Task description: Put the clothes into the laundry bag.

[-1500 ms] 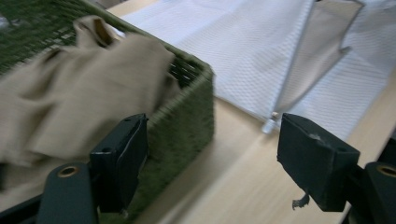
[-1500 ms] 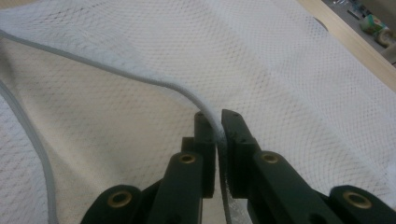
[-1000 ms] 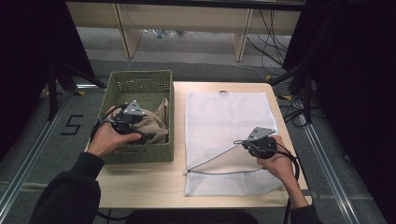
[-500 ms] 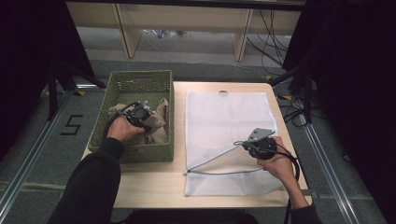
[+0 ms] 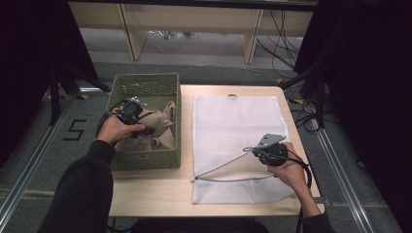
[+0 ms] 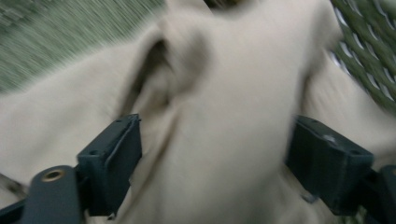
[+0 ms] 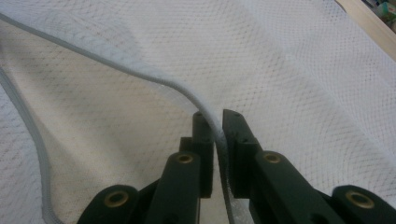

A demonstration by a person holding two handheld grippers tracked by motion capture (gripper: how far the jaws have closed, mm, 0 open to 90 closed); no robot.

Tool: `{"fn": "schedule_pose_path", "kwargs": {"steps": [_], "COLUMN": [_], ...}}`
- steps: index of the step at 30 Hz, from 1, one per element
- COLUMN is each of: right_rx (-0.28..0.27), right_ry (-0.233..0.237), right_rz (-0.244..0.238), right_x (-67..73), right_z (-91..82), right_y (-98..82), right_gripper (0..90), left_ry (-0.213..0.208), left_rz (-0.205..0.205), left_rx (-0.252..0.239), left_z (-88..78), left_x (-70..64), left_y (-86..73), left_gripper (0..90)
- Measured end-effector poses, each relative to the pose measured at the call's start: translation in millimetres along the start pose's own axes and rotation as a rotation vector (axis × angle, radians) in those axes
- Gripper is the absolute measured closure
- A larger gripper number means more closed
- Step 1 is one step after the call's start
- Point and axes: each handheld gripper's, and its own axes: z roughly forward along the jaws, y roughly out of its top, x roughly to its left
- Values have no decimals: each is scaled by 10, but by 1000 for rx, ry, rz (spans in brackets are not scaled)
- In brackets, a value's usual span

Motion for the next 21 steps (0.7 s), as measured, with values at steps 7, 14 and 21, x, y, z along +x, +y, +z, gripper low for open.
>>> {"fn": "schedule_pose_path", "kwargs": {"steps": [7, 14, 21], "right_rx": [5, 7, -2], "right_ry": [10, 2, 10], "right_rz": [-3, -12, -38], "right_x": [37, 16, 14], "right_z": [17, 24, 22], "right_y": [30, 10, 15], "right_gripper": [843, 841, 839], "left_ry": [22, -4, -17], "left_rz": [98, 159, 136], "left_rx": [103, 148, 182], "left_z": [246, 615, 770], "left_x": [6, -61, -1], "left_y": [-121, -95, -139], "left_gripper": [150, 0, 48]}}
